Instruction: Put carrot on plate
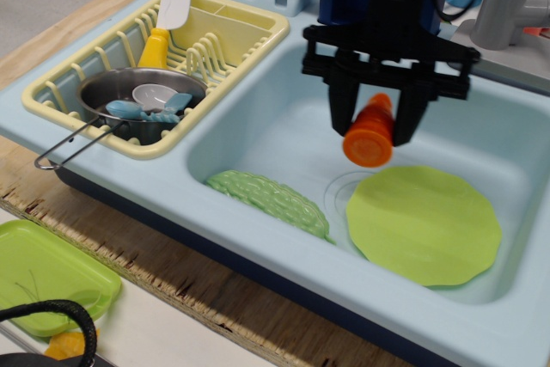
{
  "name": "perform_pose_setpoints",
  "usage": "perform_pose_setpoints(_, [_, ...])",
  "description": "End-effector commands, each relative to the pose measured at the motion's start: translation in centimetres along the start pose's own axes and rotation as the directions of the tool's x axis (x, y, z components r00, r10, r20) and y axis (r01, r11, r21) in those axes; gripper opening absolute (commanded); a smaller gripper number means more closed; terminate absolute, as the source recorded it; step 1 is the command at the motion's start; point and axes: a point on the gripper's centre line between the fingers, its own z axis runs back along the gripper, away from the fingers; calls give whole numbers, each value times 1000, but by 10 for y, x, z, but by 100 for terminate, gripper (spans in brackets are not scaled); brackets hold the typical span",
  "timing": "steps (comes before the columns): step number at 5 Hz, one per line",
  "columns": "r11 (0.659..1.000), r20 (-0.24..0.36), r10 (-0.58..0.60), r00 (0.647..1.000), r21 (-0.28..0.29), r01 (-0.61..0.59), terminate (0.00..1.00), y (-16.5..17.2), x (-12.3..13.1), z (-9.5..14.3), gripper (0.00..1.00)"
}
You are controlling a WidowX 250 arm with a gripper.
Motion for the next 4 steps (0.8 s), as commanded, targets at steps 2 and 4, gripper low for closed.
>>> perform_pose_setpoints(2, [999,0,-19,1000,-27,19,0,-14,-14,7,0])
perform_pose_setpoints(4, [999,-87,-44,995,-35,41,0,-18,-33,-18,0])
